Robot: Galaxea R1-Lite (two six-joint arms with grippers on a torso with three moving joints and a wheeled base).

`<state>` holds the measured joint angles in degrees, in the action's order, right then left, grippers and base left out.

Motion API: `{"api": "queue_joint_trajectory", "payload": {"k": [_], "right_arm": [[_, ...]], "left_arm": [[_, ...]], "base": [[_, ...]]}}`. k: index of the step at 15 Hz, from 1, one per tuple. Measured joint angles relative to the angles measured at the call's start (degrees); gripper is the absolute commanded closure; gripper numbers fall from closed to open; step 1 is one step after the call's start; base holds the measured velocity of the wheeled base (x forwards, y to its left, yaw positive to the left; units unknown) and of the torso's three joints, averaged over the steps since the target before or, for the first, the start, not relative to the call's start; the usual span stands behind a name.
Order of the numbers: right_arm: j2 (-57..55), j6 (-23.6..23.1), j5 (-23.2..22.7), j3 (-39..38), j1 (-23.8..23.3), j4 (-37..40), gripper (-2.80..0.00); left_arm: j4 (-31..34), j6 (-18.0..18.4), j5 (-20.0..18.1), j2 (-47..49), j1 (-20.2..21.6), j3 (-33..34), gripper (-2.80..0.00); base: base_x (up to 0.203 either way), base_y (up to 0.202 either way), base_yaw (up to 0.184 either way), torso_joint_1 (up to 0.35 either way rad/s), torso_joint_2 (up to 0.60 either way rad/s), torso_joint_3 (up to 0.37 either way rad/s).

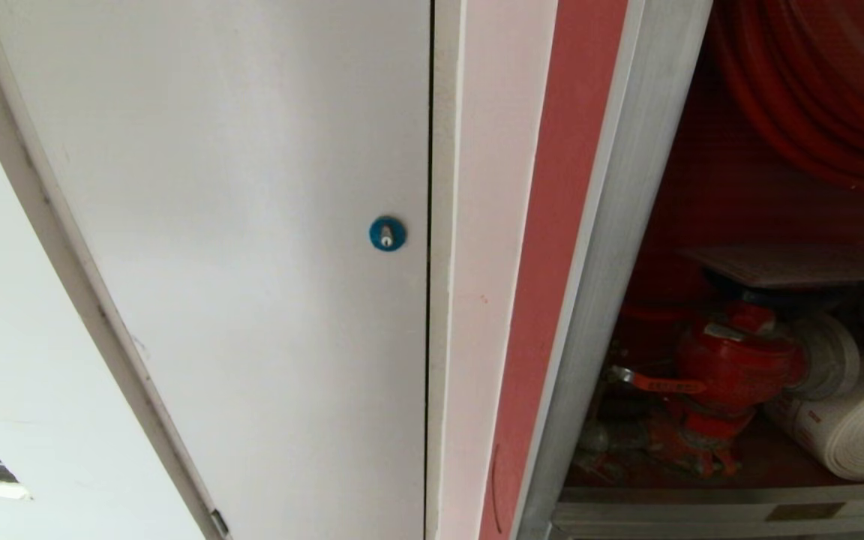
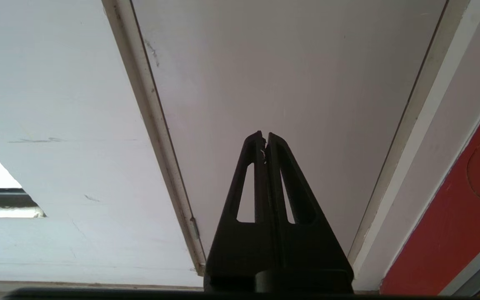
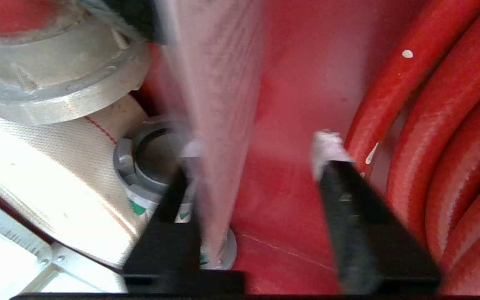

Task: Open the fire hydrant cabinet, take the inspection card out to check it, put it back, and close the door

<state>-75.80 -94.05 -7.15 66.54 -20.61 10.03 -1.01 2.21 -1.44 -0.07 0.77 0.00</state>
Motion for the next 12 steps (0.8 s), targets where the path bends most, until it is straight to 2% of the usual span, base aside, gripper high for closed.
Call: {"api": "queue_joint_trajectory", "payload": {"k": [12], "right_arm": [[5.5, -0.1, 0.3, -8.2, 0.0, -1.3, -2.80]], "left_arm": [[0.0, 0.0, 0.0, 0.0, 0.0, 0.0, 0.00]], "base": [[0.000, 0.000, 0.000, 0.000, 0.00, 0.000]]}}
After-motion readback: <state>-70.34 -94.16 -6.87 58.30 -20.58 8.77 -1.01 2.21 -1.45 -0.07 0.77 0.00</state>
